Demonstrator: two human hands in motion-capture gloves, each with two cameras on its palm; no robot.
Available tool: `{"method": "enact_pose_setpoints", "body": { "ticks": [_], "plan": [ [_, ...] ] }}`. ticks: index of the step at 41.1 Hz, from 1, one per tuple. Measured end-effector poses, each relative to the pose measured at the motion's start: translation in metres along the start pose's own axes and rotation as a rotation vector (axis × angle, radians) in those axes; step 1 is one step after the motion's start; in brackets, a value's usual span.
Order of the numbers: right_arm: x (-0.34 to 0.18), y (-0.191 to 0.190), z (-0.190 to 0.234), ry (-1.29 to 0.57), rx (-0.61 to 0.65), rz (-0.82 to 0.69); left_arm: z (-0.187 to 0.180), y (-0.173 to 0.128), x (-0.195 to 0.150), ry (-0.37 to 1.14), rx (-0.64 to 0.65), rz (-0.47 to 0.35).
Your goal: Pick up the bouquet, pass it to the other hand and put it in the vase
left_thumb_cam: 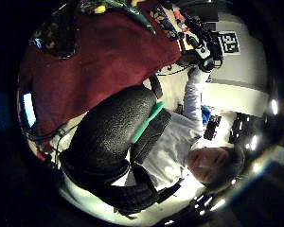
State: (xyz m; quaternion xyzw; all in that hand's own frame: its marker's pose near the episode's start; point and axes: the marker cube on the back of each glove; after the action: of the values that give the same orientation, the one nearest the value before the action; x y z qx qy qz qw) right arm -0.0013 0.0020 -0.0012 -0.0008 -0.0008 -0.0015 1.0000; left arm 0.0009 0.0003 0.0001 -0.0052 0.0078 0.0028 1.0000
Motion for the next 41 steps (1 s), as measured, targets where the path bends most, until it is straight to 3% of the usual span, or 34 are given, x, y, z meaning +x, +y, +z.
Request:
{"method": "enact_pose_setpoints", "body": {
  "ticks": [6,19,26,33,41],
  "plan": [
    [-0.002,0.005,0.000,-0.017,-0.005,-0.011,-0.001,0.002,0.005,0.055,-0.022,0.012],
    [-0.013,-0.015,-0.001,-0.090,0.041,-0.020,-0.010,0.004,0.006,-0.120,0.008,-0.044],
    [-0.023,-0.022,-0.020,-0.059,0.020,-0.005,-0.020,-0.001,0.013,-0.118,0.100,-0.036],
    [-0.024,-0.041,-0.041,-0.040,0.056,0.059,-0.028,-0.012,0.027,-0.158,0.218,-0.124],
    [-0.006,-0.074,-0.044,-0.071,0.054,0.143,-0.032,-0.015,0.039,-0.226,0.269,-0.145]
  ]
}}
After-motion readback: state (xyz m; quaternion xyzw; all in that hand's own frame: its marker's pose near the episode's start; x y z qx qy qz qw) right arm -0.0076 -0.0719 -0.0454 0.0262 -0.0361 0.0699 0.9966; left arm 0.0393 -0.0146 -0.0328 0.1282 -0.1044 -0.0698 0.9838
